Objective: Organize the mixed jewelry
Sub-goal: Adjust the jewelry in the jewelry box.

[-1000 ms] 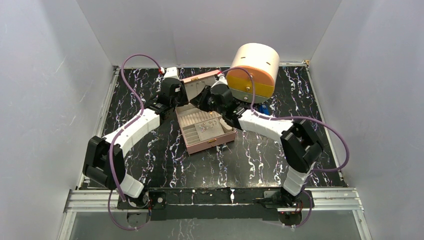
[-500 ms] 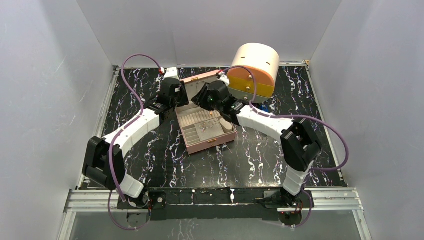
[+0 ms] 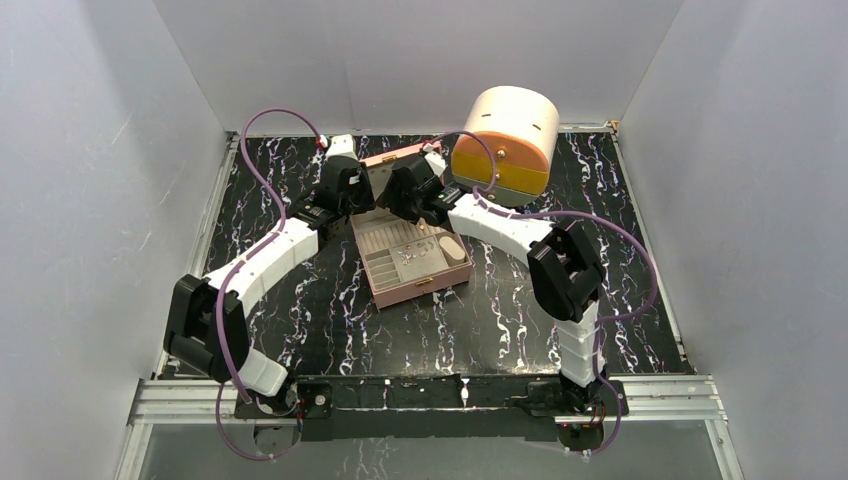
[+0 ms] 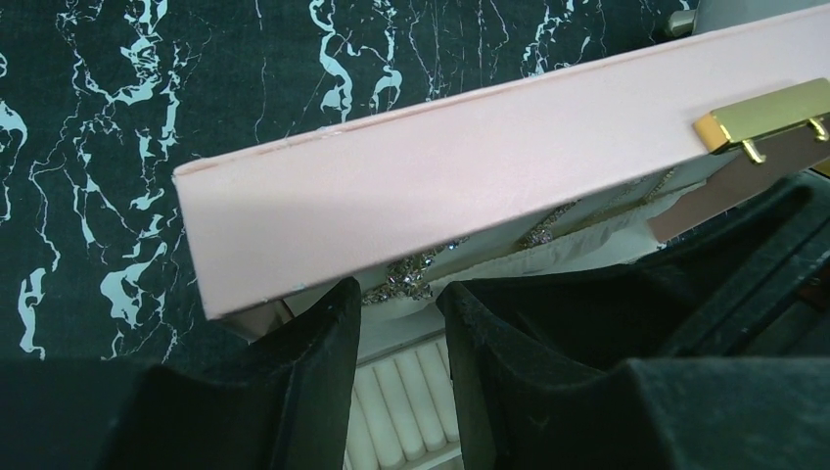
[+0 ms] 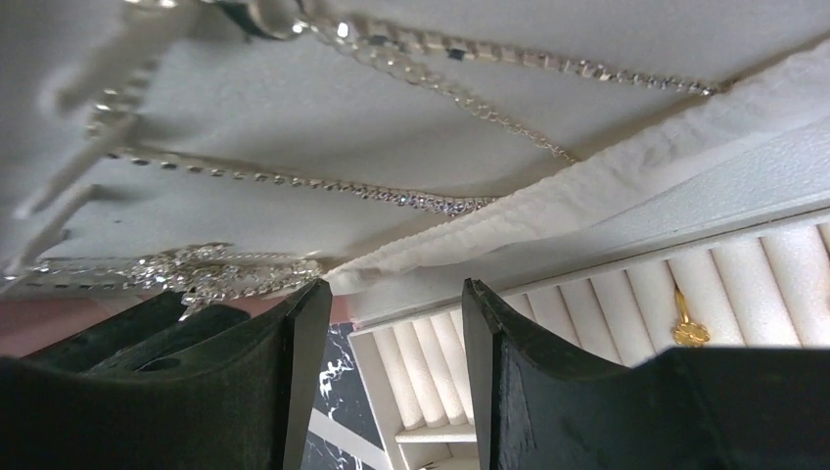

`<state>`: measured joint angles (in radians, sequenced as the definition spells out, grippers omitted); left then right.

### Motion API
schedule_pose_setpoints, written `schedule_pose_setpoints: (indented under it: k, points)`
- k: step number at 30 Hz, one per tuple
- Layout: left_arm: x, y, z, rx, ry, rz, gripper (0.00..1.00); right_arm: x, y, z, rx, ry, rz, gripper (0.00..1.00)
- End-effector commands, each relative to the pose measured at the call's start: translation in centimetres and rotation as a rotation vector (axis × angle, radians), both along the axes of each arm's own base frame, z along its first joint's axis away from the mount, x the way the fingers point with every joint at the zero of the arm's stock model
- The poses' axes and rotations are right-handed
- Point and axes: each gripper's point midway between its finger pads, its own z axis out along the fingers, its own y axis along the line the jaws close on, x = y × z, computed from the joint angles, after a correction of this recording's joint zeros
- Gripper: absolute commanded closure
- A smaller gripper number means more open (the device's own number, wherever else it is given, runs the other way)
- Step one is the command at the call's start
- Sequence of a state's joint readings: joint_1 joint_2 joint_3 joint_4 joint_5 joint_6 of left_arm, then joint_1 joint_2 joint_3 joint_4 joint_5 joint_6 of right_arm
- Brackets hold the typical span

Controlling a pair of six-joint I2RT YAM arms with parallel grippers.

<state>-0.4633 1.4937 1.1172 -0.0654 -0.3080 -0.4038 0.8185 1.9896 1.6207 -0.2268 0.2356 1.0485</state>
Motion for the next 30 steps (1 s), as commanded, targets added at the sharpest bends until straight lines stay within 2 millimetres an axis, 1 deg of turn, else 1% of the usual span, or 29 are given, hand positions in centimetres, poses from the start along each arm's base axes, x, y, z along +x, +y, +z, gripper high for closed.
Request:
schedule_pose_setpoints:
  k: [1, 4, 8, 10, 15, 19, 24, 26, 28, 30]
  points:
    - [0.0, 2.3, 2.2, 0.015, -0.057, 0.086, 0.64, 1.2, 1.4, 2.8, 0.078, -0.034, -0.024, 0.39]
    - [-0.1, 2.3, 2.2, 0.013, -0.056, 0.084, 0.64, 1.5, 1.9, 2.3, 0.078, -0.01, -0.036, 0.42]
    - [-0.1, 2.5, 2.4, 0.014, -0.062, 0.09, 0.64, 1.6, 1.7, 1.6, 0.078, 0.016, -0.069, 0.47]
    - [-0.2, 2.6, 2.6, 0.015, -0.066, 0.095, 0.64, 1.6, 1.5, 1.2, 0.077, 0.029, -0.084, 0.48]
    - [-0.3, 2.7, 2.6, 0.015, -0.068, 0.096, 0.65, 1.4, 1.2, 0.6, 0.076, 0.068, -0.118, 0.5]
    - [-0.5, 2.9, 2.6, 0.017, -0.07, 0.101, 0.65, 1.6, 0.8, 0.1, 0.068, 0.099, -0.171, 0.51]
    - [-0.6, 3.2, 2.6, 0.018, -0.075, 0.112, 0.65, 1.7, 0.4, -1.3, 0.074, 0.147, -0.248, 0.51]
    - [-0.7, 3.1, 2.7, 0.018, -0.076, 0.11, 0.65, 1.8, 0.9, -1.0, 0.1, 0.142, -0.238, 0.51]
    - [-0.7, 3.2, 2.6, 0.021, -0.074, 0.108, 0.65, 2.0, 1.2, 0.5, 0.148, 0.1, -0.217, 0.52]
    - [-0.7, 3.2, 2.7, 0.025, -0.075, 0.109, 0.65, 2.0, 1.0, 2.2, 0.195, 0.054, -0.217, 0.51]
